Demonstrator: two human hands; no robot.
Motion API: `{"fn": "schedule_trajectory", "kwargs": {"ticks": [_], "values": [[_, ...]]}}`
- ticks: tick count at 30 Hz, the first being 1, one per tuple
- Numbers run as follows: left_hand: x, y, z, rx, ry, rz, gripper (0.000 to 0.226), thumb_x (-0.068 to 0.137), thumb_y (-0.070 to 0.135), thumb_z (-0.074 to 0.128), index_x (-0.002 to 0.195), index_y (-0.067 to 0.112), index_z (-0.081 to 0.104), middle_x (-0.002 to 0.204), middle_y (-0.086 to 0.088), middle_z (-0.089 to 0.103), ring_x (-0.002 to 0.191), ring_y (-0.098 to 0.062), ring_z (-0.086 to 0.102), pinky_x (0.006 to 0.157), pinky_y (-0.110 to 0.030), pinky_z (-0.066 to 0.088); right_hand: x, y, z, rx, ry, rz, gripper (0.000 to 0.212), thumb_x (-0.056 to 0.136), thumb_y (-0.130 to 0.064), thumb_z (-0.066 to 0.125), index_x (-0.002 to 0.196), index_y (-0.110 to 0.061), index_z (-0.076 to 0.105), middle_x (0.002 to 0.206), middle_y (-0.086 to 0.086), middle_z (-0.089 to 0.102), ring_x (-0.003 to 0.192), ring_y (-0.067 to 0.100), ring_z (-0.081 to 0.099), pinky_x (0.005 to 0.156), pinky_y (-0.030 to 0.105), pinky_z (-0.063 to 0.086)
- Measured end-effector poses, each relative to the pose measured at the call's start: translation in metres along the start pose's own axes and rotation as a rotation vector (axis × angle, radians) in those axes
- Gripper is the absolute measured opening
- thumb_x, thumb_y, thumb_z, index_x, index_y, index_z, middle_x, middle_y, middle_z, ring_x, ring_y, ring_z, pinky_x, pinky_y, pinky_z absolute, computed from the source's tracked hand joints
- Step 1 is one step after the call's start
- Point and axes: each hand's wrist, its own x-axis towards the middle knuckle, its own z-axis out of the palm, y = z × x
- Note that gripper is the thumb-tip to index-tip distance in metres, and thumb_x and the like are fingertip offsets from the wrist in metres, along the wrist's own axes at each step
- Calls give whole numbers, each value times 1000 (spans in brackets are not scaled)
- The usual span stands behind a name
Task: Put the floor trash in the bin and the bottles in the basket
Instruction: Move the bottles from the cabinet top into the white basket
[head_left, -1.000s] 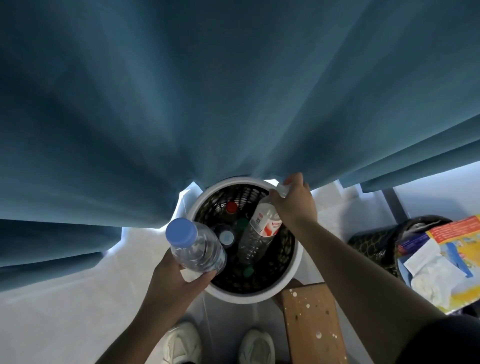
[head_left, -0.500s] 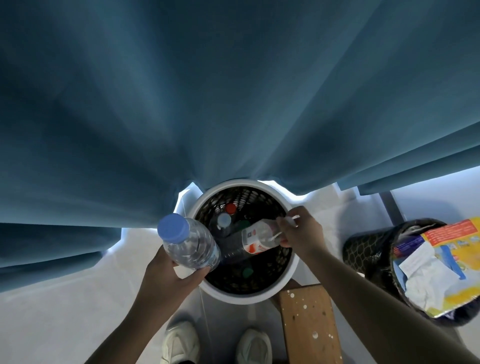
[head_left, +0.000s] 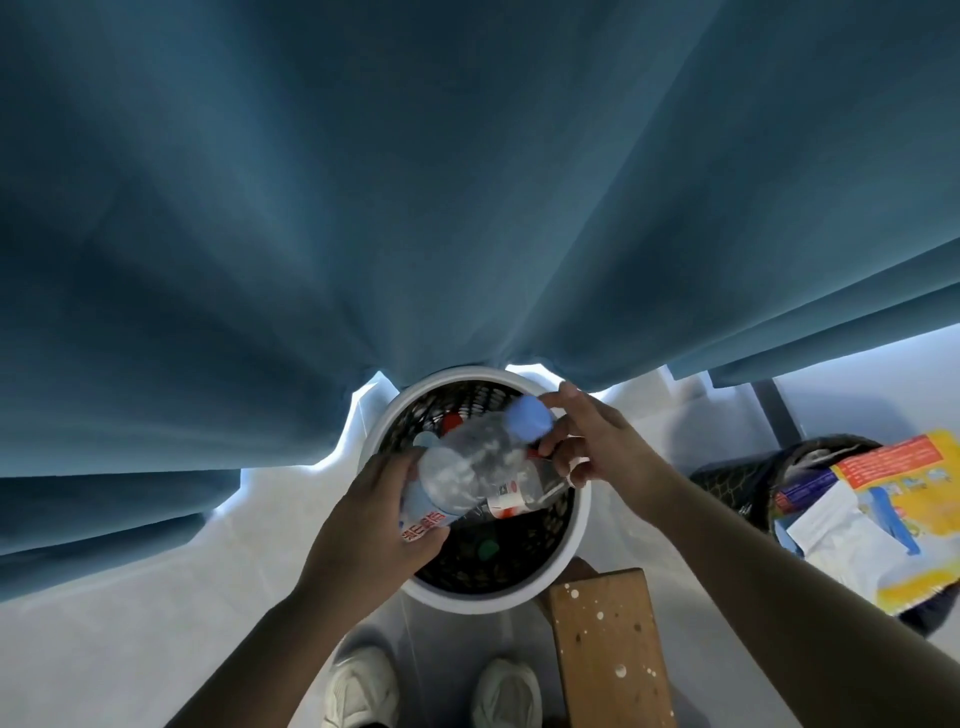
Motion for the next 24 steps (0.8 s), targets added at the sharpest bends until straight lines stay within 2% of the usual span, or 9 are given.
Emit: {"fn": "schedule_trajectory", "kwargs": {"ticks": [2, 4, 5, 8, 11, 15, 19, 21, 24], "values": [[9, 7, 3, 193, -24, 76, 71, 67, 38, 77, 130, 27, 45, 120, 8, 52, 104, -14, 58, 79, -21, 51, -7, -12, -6, -65, -94, -83, 51, 91, -56, 37, 108, -15, 61, 58, 1, 51, 48, 13, 43, 45, 22, 35], [21, 17, 6, 337, -17, 146, 74, 66, 40, 77, 131, 25, 46, 121, 2, 55, 107, -20, 58, 84, -30, 52, -10, -19, -14, -138, -143, -132, 52, 89, -50, 44, 108, -3, 57, 51, -2, 36, 45, 11, 32, 42, 18, 31], [28, 22, 7, 392, 3, 178, 73, 65, 39, 78, 130, 25, 48, 118, 0, 56, 105, -22, 59, 85, -32, 51, -10, -21, -20, -145, -155, -116, 45, 91, -43, 50, 106, -1, 56, 49, -3, 31, 43, 9, 28, 41, 17, 28], [50, 40, 10, 508, 62, 238, 74, 63, 38, 79, 130, 25, 50, 114, -2, 57, 103, -25, 59, 85, -37, 50, -7, -18, -41, -240, -125, -70, 22, 95, -30, 53, 104, -12, 61, 44, -8, 35, 38, 5, 29, 41, 17, 28], [69, 52, 14, 578, 95, 295, 76, 64, 37, 78, 132, 25, 47, 117, 0, 56, 108, -25, 56, 91, -40, 48, -6, -9, -55, -244, -44, -68, 19, 95, -34, 50, 103, -22, 63, 48, -5, 42, 43, 12, 36, 42, 20, 32], [83, 48, 23, 556, 108, 222, 75, 59, 29, 81, 127, 18, 51, 119, -5, 57, 107, -28, 58, 85, -40, 50, 4, 7, -53, -132, 161, -70, 18, 95, -31, 53, 97, -19, 67, 48, -4, 46, 40, 12, 38, 40, 17, 31], [76, 23, 33, 504, -50, 65, 74, 78, 28, 70, 142, 20, 34, 145, -8, 38, 129, -29, 42, 99, -39, 43, 20, 24, -37, -279, 165, -48, 17, 91, -31, 61, 105, -22, 64, 74, 3, 62, 46, 7, 52, 40, 13, 37], [71, 11, 40, 513, -150, 25, 71, 87, 31, 60, 147, 22, 24, 156, -7, 19, 140, -28, 27, 108, -39, 37, 26, 31, -28, -421, 159, -46, 26, 89, -30, 62, 114, -25, 60, 90, 1, 64, 64, 13, 60, 52, 17, 46], [68, 0, 45, 538, -273, -17, 70, 92, 36, 51, 151, 23, 14, 160, -4, -1, 147, -25, 10, 115, -40, 27, 35, 36, -17, -652, 224, -144, 37, 87, -31, 64, 123, -25, 59, 97, 1, 63, 88, 20, 59, 76, 26, 48]]}}
